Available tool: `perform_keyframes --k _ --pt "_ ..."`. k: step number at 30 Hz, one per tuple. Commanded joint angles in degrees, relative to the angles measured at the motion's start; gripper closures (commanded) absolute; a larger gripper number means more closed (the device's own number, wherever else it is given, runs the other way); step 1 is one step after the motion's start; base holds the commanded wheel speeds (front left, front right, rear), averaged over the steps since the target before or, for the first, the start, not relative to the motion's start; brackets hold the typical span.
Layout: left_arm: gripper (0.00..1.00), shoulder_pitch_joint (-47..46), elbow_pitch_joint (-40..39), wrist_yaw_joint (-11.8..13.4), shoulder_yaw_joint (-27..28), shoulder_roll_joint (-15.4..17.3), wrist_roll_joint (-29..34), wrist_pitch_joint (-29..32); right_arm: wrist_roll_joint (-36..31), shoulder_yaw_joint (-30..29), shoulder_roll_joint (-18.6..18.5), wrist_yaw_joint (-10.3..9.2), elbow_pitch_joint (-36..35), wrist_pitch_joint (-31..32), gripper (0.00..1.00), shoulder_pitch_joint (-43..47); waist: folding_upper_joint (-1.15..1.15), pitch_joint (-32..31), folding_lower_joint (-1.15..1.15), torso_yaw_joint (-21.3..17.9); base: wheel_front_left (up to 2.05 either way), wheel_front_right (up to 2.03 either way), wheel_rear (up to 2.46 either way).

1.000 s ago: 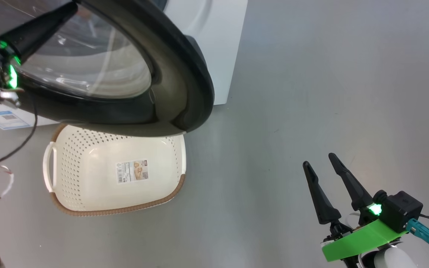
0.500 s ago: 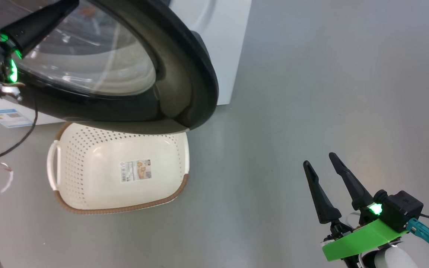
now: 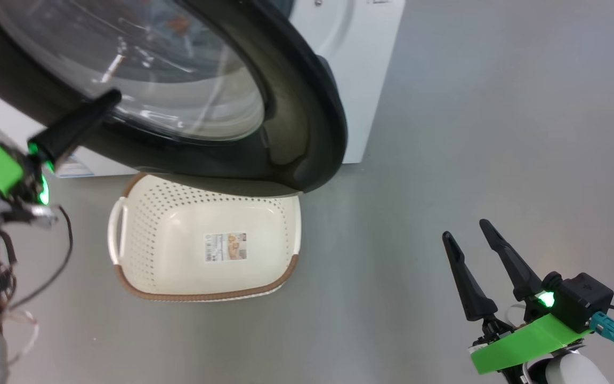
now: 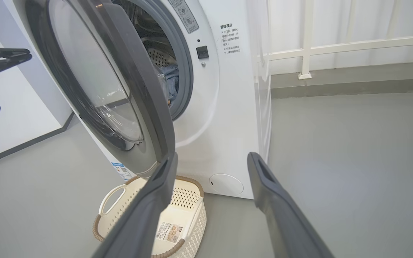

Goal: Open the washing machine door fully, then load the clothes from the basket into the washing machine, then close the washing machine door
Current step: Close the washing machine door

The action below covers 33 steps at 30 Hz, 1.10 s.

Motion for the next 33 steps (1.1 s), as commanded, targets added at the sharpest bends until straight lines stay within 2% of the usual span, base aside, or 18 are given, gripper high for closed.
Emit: perform_keyframes --k 1,9,21,26,33 --pt "0.00 1.2 -2.4 -0.6 1.7 2.8 0.0 -1.0 0.3 1.1 -0.6 0.09 -1.2 -0.3 0.00 -0.4 0.00 -0.7 0.00 1.3 0.00 0.00 0.00" --pt "0.00 8.3 -6.8 -0.6 -1.0 3.2 2.3 -7.5 0.6 0.8 -1.6 0.09 -1.2 -0.3 0.00 -0.1 0.00 -1.4 0.00 3.3 0.00 0.00 0.00" --pt "0.00 17.4 -7.7 -0.6 -2.9 4.6 1.9 -16.5 1.2 0.3 -2.6 0.09 -1.0 -0.3 0.00 1.3 0.00 -3.2 0.00 4.3 0.00 0.00 0.00" --pt "0.00 21.7 -8.5 -0.6 -5.7 7.1 5.9 -24.6 1.6 -0.1 -3.2 0.09 -0.9 -0.3 0.00 1.8 0.00 -3.8 0.00 4.3 0.00 0.00 0.00" --pt "0.00 26.8 -6.2 -0.6 -11.2 10.6 10.6 -40.8 2.0 -1.1 -3.6 0.09 -0.8 -0.3 0.00 2.9 0.00 -4.8 0.00 4.1 0.00 0.00 0.00"
